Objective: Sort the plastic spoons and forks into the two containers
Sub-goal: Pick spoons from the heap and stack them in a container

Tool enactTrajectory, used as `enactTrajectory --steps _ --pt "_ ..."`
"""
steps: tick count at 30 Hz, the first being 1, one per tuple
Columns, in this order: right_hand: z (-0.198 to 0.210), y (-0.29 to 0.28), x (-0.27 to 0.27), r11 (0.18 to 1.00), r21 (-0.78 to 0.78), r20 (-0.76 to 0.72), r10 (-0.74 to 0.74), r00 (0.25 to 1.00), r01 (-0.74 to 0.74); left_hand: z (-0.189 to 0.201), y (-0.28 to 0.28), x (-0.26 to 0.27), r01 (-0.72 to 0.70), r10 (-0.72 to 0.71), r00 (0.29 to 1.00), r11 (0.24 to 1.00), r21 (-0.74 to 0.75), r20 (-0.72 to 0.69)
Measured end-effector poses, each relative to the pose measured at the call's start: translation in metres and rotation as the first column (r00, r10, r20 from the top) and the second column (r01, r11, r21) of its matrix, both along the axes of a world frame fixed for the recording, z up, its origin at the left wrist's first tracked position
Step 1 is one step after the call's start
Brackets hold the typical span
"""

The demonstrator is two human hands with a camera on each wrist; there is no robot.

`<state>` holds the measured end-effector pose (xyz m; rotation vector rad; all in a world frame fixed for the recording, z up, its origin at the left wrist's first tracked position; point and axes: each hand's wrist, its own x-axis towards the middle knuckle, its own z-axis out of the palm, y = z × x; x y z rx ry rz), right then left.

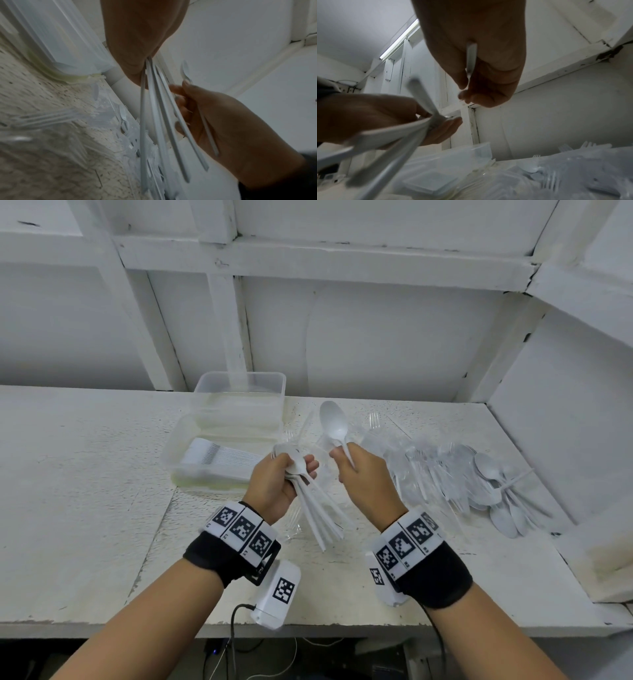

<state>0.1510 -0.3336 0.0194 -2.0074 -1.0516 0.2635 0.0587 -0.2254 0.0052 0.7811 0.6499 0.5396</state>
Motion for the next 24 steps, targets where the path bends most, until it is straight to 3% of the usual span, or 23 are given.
enactTrajectory --steps 5,13,17,24 --pt "-0.001 -0.008 -0.004 0.995 -0.046 -0.062 0.088 0.994 -0.091 0.002 0.007 -0.001 0.026 -0.026 1.0 0.999 0.023 0.002" --pt "-0.015 -0.003 -0.005 0.989 -0.077 0.19 0.137 0.972 -0.125 0.006 0.001 0.003 0.217 -0.22 0.974 0.975 0.049 0.05" --pt "-0.013 -0.004 -0.006 0.978 -0.179 0.302 0.161 0.94 -0.11 0.005 0.005 0.005 0.16 -0.16 0.987 0.987 0.031 -0.005" --pt "-0.012 0.0 -0.003 0.955 -0.257 0.374 0.238 0.896 -0.147 0.007 0.005 0.01 0.12 -0.121 0.992 0.993 0.018 0.028"
